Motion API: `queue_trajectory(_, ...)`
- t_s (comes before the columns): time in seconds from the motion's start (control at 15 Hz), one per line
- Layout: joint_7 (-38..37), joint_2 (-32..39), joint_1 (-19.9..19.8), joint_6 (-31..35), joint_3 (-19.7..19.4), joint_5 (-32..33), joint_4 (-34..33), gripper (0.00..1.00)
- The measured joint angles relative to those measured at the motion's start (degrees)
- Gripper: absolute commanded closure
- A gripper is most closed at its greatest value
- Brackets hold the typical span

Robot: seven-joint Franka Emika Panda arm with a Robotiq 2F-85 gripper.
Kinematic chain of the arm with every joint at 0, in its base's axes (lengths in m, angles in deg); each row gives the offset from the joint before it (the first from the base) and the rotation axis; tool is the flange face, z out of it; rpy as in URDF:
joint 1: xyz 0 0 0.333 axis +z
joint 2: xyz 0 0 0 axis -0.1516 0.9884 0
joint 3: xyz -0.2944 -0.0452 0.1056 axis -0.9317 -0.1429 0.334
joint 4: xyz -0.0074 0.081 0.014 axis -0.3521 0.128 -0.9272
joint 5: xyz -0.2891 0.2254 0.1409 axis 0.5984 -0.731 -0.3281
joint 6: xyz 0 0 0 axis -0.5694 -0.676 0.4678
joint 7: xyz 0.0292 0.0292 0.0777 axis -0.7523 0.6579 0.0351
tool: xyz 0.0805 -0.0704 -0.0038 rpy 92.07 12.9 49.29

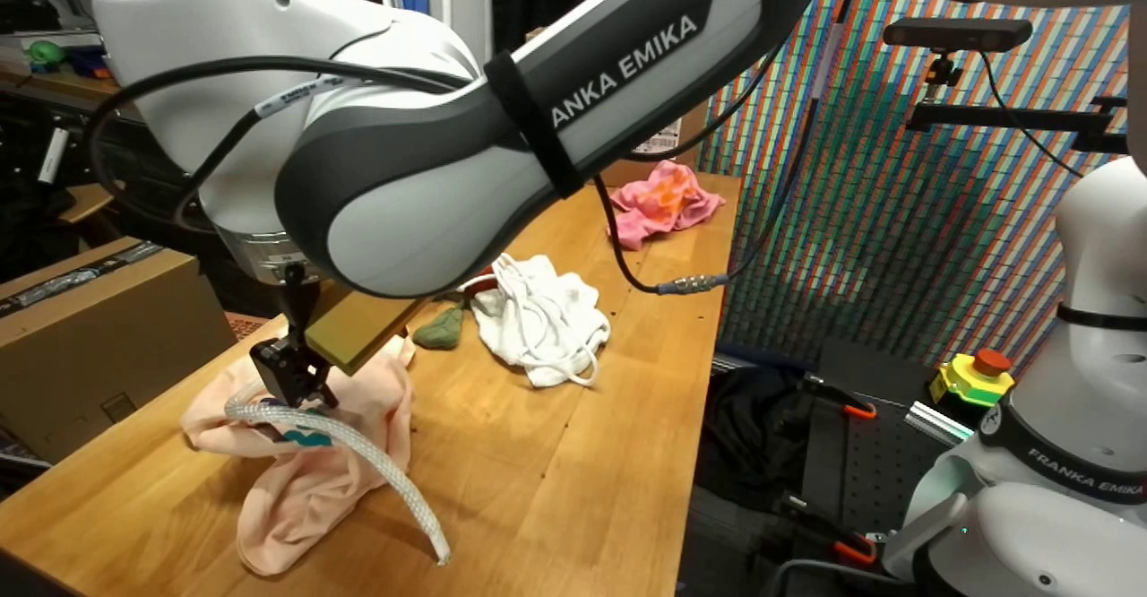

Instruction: Move the pink shirt to the right, move the thick white rope to the left, move the peach shirt to the right, move the white towel to the left, move the radish backwards

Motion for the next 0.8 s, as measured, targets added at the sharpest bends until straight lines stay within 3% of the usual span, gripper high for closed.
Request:
queue_trajectory(0.6, 6.2, 3.5, -1.4, 1.1, 0.0, -4.6, 0.4, 0.0)
queue_trajectory(0.67, 7.0, 3.9, -1.7, 1.4, 0.0, -4.9, 0.4, 0.25)
queue_trajectory(0.8, 8.6, 4.5, -2.1, 1.6, -0.1, -5.1, 0.4, 0.34)
